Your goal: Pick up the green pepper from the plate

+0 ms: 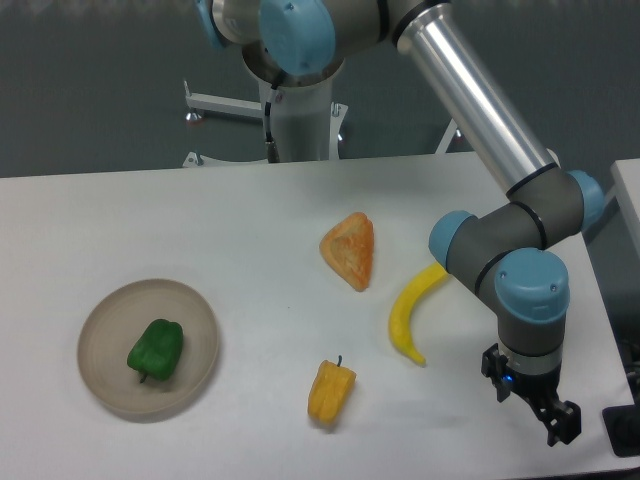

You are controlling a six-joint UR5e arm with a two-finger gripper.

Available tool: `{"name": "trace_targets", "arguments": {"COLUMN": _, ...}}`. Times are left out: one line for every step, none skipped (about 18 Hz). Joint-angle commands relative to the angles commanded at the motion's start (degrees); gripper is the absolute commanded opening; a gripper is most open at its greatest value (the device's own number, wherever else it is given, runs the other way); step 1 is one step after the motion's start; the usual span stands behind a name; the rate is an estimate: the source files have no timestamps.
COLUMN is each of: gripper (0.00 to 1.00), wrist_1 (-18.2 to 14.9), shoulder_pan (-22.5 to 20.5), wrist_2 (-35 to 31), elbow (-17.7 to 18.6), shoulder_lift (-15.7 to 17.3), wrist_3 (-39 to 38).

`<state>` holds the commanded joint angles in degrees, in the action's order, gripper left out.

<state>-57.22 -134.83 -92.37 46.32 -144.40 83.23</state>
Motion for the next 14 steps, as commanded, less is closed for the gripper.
{"name": "trace_targets", "arguments": {"gripper": 0.99, "wrist_1": 0.00, "shoulder_pan": 0.09, "wrist_2": 0.17, "elbow": 0.26, "shoulder_lift": 0.17, "wrist_3": -0.09}}
{"name": "trace_targets", "arguments": {"gripper": 0.99, "wrist_1": 0.00, "shoulder_pan": 0.26, "wrist_2": 0.26, "elbow": 0.27, "shoulder_lift": 0.35, "wrist_3": -0.26}}
{"name": "trace_targets", "arguments": {"gripper": 0.99, "wrist_1": -0.09, "shoulder_pan": 0.44, "wrist_2": 0.26, "elbow": 0.87, "shoulder_lift": 0.79, "wrist_3": -0.61}}
{"name": "trace_targets", "arguments": {"gripper": 0.99, "wrist_1": -0.09, "shoulder_pan": 0.61, "wrist_2": 0.35, "elbow": 2.10, "shoulder_lift": 1.57, "wrist_3": -1.31}}
{"name": "trace_targets", "arguments": {"gripper": 0.99, "wrist_1": 0.00, "shoulder_pan": 0.79, "wrist_2": 0.44, "elbow": 3.76, "shoulder_lift": 2.54, "wrist_3": -2.45}}
{"name": "trace_targets", "arguments": {"gripper": 1.00, "wrist_1": 0.00, "shoulder_pan": 1.49, "wrist_2": 0.61, "elbow": 4.91, "shoulder_lift": 3.51, "wrist_3": -3.77}}
{"name": "trace_targets", "arguments": {"gripper": 1.00, "wrist_1": -0.52, "shoulder_pan": 2.02, "wrist_2": 0.96, "elbow": 6.05, "shoulder_lift": 4.56, "wrist_3": -5.43}}
{"name": "trace_targets", "arguments": {"gripper": 1.00, "wrist_1": -1.83, "shoulder_pan": 2.63, "wrist_2": 1.23, "elbow": 7.37, "shoulder_lift": 5.96, "wrist_3": -7.63}}
{"name": "trace_targets", "arguments": {"gripper": 1.00, "wrist_1": -2.80, "shoulder_pan": 3.33, "wrist_2": 1.49, "elbow": 8.86, "shoulder_lift": 7.37, "wrist_3": -9.74}}
{"name": "trace_targets", "arguments": {"gripper": 1.00, "wrist_1": -2.99, "shoulder_pan": 4.12, "wrist_2": 2.19, "elbow": 10.71, "shoulder_lift": 9.04, "wrist_3": -12.45}}
{"name": "trace_targets", "arguments": {"gripper": 1.00, "wrist_1": -2.99, "shoulder_pan": 4.65, "wrist_2": 3.33, "elbow": 12.64, "shoulder_lift": 10.79, "wrist_3": -15.44}}
{"name": "trace_targets", "arguments": {"gripper": 1.00, "wrist_1": -3.08, "shoulder_pan": 5.27, "wrist_2": 4.82, "elbow": 14.75, "shoulder_lift": 12.64, "wrist_3": -19.30}}
{"name": "trace_targets", "arguments": {"gripper": 1.00, "wrist_1": -3.08, "shoulder_pan": 6.06, "wrist_2": 6.23, "elbow": 17.20, "shoulder_lift": 14.83, "wrist_3": -23.43}}
{"name": "trace_targets", "arguments": {"gripper": 1.00, "wrist_1": -3.08, "shoulder_pan": 6.94, "wrist_2": 7.46, "elbow": 19.84, "shoulder_lift": 17.03, "wrist_3": -27.38}}
